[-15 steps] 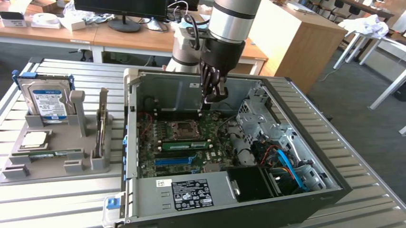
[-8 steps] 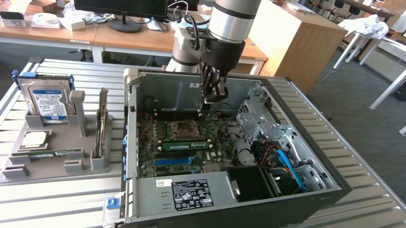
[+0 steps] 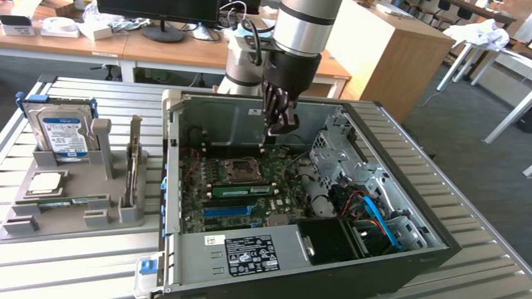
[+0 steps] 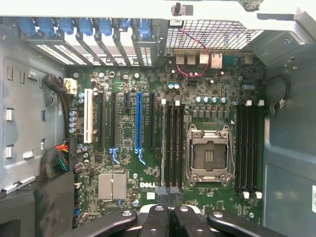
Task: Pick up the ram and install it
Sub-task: 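Press down the ram until it locks into place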
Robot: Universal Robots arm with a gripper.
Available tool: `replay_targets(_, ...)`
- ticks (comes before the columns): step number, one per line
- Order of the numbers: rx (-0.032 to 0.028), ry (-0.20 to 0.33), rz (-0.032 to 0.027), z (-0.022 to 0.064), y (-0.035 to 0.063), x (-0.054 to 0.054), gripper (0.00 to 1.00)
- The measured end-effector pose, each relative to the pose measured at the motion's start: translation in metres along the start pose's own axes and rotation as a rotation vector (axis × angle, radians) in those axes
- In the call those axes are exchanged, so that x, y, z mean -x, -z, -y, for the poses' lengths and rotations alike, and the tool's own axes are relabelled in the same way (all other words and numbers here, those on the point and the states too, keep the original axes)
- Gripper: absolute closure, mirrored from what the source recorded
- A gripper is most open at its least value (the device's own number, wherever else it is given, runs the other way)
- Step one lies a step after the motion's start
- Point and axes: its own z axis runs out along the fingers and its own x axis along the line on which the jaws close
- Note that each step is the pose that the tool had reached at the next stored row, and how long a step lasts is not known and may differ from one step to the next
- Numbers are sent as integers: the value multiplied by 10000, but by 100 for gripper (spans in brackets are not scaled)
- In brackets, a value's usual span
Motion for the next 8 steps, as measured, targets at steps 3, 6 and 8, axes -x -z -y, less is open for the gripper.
replay_targets(3,0,0,1,18,-2,0,90)
replay_targets(6,0,-1,0,65,-3,1,90)
replay_targets(8,0,0,0,108,-3,1,90)
